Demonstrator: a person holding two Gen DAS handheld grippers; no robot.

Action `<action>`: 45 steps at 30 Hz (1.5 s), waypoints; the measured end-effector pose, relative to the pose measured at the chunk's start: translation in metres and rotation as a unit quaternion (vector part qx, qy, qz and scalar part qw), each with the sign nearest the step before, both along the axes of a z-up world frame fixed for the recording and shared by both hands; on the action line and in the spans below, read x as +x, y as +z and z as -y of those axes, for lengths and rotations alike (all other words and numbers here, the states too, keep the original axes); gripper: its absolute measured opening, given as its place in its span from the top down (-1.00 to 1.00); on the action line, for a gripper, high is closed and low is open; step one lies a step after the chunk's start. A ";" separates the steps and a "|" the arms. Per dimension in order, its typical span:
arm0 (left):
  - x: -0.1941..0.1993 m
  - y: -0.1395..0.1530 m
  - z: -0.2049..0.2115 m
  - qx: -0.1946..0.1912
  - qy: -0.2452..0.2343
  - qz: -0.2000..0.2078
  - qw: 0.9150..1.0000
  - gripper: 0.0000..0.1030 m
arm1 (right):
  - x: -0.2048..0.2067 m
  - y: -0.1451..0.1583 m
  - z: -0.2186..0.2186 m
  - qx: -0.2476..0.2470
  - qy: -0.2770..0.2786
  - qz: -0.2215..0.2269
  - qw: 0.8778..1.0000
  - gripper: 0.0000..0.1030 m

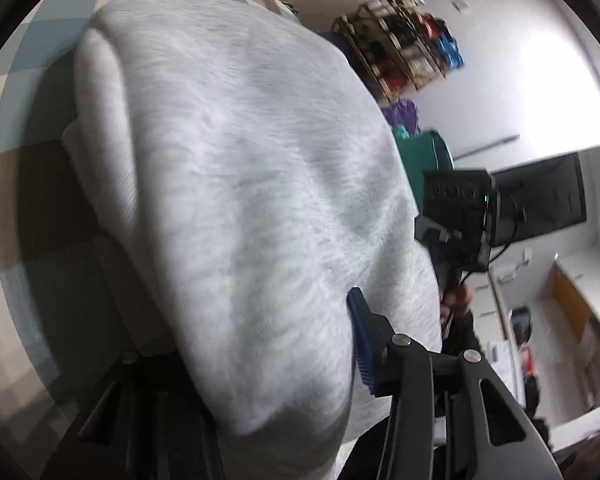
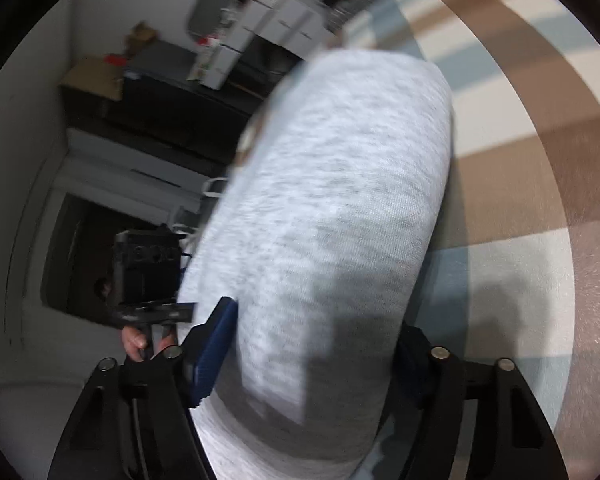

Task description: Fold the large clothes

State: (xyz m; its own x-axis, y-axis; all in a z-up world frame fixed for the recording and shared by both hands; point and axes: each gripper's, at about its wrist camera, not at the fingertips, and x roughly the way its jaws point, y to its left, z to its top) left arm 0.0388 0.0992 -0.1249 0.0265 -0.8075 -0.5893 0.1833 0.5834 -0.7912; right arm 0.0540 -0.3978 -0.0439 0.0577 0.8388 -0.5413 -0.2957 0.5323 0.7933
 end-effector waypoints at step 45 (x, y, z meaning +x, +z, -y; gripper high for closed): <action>0.052 0.214 0.284 -0.050 -0.131 0.200 0.970 0.39 | -0.021 0.281 0.284 0.085 -0.220 0.190 0.953 -0.09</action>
